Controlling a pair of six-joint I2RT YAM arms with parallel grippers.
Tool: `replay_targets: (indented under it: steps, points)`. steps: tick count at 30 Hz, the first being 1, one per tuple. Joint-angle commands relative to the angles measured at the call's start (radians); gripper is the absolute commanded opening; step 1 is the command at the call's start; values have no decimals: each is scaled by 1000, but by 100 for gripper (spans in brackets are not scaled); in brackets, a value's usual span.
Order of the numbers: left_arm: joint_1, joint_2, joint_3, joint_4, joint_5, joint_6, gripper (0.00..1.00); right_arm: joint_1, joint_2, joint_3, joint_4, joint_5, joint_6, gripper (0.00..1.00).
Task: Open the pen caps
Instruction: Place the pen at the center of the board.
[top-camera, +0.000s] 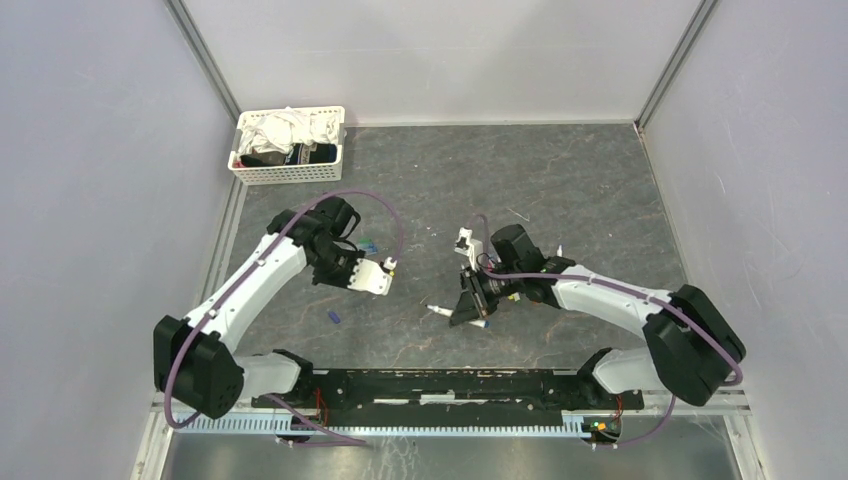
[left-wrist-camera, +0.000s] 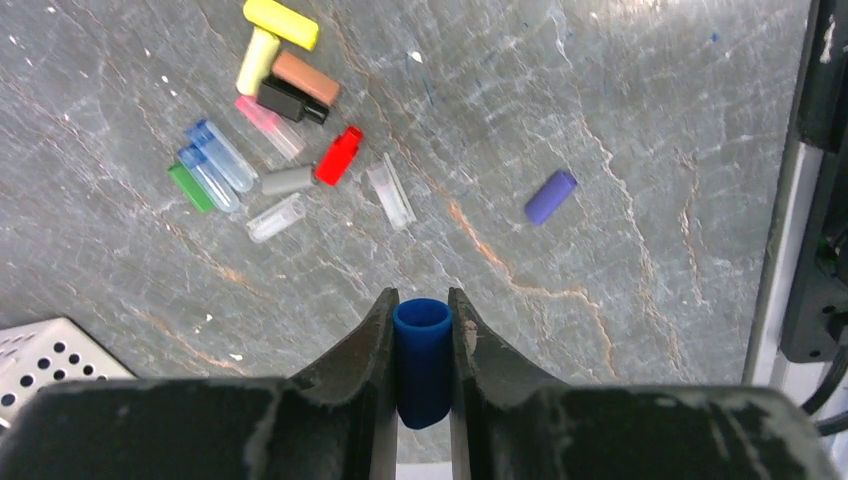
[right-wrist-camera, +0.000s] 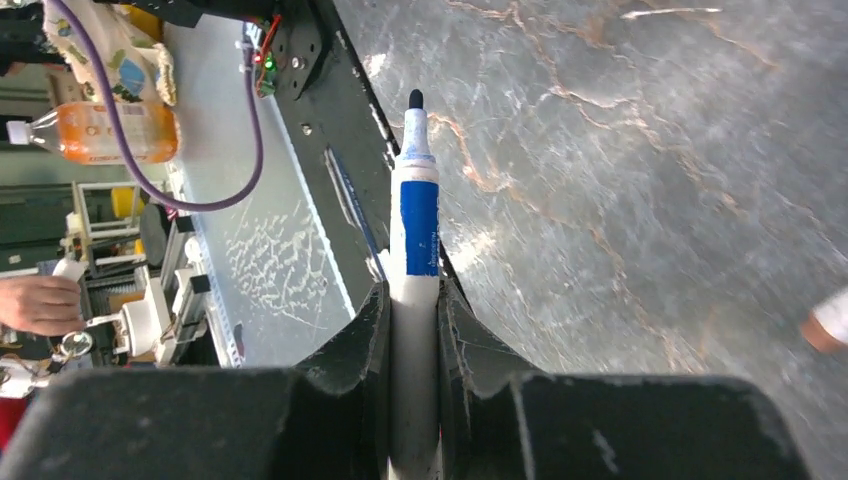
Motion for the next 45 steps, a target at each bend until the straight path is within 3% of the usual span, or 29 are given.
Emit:
replay_targets:
  steps: [1,8,13,17,22,25,29,31,38,42,45]
  points:
    - [-6,56,61,105,86,-48,2,-60,-88,15,-84,122,-100,0]
    - [-32,334,188,304,153,-357,2,-197,-188,-3,-139,522,-57,0]
    - [-34,538,305,358,117,-469,11,-206,-249,-33,-152,847,-44,0]
    - [-33,610,302,406,91,-502,16,-206,-244,-72,-96,947,-20,0]
    - [-33,629,275,441,102,-538,27,-207,-188,-92,-42,1011,-15,0]
    - [-34,621,269,436,116,-564,40,-206,-153,-105,-2,1017,-15,0]
    - [-33,574,273,411,142,-607,50,-206,-111,-118,40,1005,-9,1]
    - [-33,544,282,388,159,-632,64,-206,-95,-125,61,995,-12,6]
    - [-32,417,379,287,153,-784,73,-206,-87,-124,52,974,-16,34]
    - [-18,323,392,278,112,-860,78,-206,-105,-127,25,974,-20,42]
    - [46,288,393,282,123,-904,89,-205,-125,-124,4,966,-23,43]
